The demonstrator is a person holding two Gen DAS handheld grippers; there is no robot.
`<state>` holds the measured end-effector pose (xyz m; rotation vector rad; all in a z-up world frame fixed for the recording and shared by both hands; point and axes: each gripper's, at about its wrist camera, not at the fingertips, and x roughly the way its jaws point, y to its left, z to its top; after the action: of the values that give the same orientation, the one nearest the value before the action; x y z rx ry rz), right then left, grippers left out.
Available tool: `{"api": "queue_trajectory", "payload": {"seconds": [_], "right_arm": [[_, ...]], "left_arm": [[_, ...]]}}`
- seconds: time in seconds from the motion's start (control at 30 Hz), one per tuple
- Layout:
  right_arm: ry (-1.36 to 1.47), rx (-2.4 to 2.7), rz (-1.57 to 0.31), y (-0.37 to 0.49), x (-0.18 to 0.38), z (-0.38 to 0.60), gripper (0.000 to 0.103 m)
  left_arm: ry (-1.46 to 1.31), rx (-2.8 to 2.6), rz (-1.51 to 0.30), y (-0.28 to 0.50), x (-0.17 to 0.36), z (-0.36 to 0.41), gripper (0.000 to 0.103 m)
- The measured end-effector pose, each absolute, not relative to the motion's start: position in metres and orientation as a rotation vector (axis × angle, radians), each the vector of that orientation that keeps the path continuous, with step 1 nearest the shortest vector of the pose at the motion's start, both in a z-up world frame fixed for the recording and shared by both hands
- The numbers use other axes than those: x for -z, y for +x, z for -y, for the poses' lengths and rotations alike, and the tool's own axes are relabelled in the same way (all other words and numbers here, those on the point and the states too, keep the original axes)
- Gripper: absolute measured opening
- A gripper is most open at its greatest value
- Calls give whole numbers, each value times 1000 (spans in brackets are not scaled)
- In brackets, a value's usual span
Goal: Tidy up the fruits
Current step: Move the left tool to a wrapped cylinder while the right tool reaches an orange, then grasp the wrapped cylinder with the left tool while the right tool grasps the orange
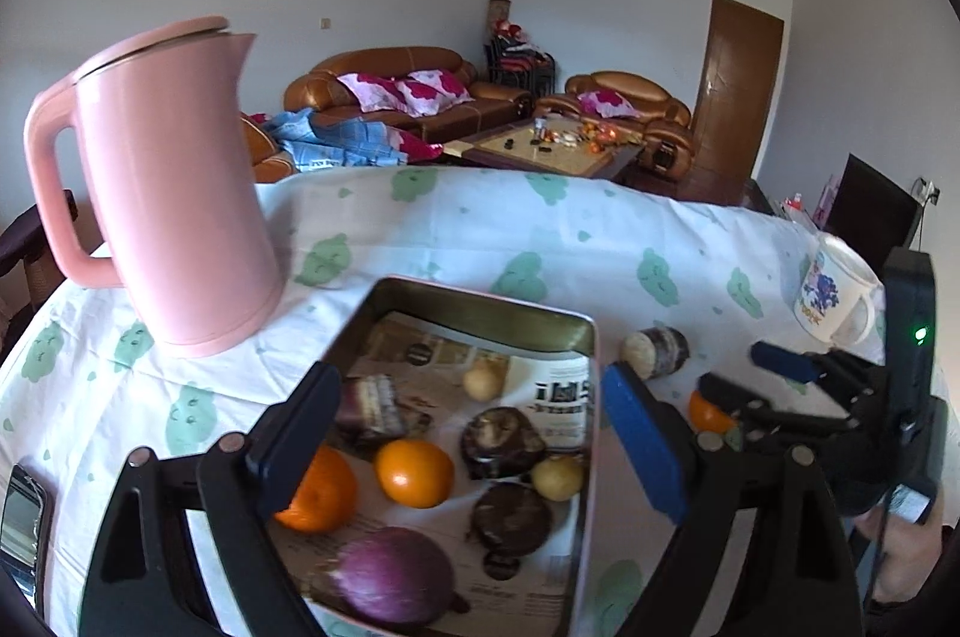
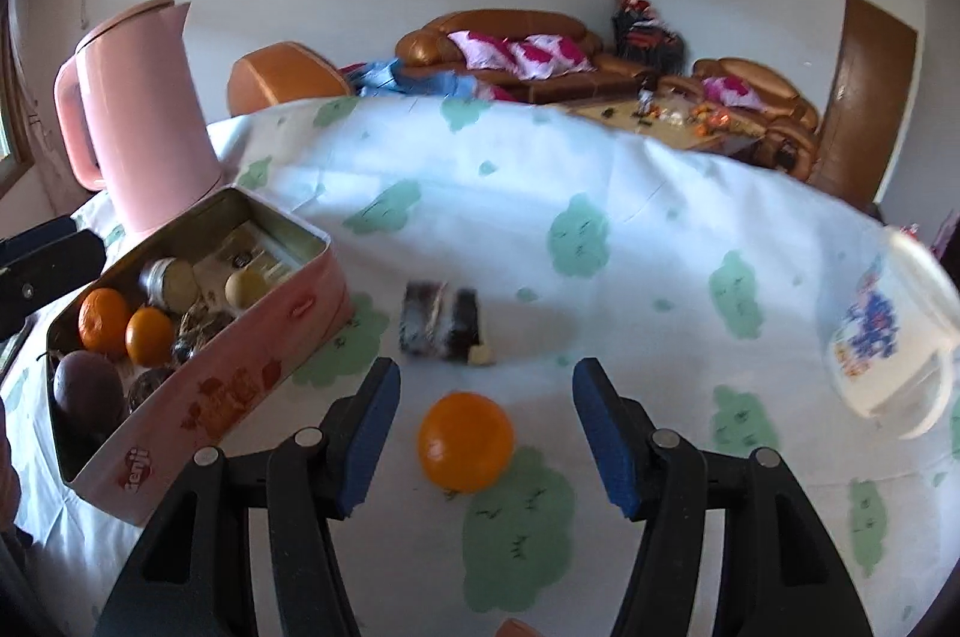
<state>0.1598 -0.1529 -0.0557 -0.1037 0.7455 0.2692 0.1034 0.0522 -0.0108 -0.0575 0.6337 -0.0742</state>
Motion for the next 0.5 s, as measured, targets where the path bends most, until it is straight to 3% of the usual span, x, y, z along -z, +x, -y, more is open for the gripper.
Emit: {"api": "queue_trajectory", "payload": {"seconds": [0.2,0.23,0.27,0.33,0.5], "right_arm": [[-134,-268,-809,167,72,147,62],[-130,-266,-823,168,75,149,60],[-129,-266,-839,170,77,150,48],[-116,-282,-853,170,80,150,39],[-100,-266,-847,168,78,160,39]], "left_arm": [[-18,90,-653,111,13,-31,91],[-14,93,-657,112,14,-27,91],[-11,96,-661,113,14,-24,91],[-5,109,-673,116,16,-17,91],[16,142,-707,125,20,5,87]]}}
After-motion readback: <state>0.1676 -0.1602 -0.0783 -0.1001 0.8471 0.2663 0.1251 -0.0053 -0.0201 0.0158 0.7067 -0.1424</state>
